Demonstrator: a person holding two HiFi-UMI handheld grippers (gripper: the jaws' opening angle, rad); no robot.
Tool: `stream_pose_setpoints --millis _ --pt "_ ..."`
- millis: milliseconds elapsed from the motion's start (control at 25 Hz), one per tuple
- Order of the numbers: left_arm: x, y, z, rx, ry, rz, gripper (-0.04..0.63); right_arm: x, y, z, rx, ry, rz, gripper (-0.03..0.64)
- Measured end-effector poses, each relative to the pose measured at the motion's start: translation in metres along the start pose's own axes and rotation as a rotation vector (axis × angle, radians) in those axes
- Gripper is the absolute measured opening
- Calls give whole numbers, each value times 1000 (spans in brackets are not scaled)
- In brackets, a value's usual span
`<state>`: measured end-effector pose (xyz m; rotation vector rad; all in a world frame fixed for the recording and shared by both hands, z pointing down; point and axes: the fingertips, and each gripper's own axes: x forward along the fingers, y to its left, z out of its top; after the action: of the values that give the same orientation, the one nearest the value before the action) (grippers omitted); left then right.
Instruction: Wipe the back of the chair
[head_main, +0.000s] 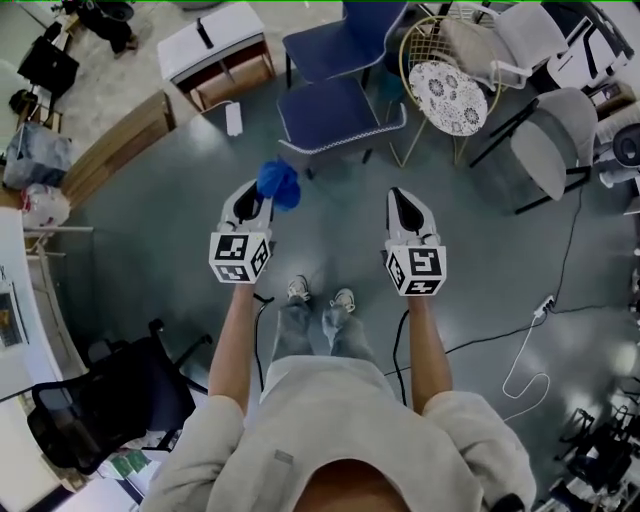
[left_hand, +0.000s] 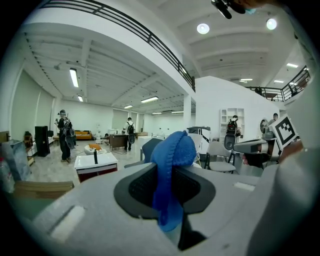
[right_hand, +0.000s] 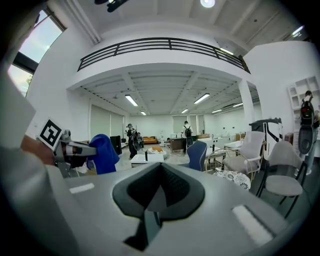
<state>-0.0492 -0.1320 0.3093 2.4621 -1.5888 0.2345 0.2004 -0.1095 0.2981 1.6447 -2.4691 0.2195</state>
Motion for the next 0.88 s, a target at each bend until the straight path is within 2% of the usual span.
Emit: stream_pose_setpoints --millis 280,600,880 --pt "11 17 -22 17 25 16 71 7 1 -28 -1 27 11 0" --pt "45 38 -61 -3 25 -55 71 39 20 -55 -22 35 -20 0" --pt "64 58 -117 -26 43 -98 71 68 42 -102 -32 62 -39 0"
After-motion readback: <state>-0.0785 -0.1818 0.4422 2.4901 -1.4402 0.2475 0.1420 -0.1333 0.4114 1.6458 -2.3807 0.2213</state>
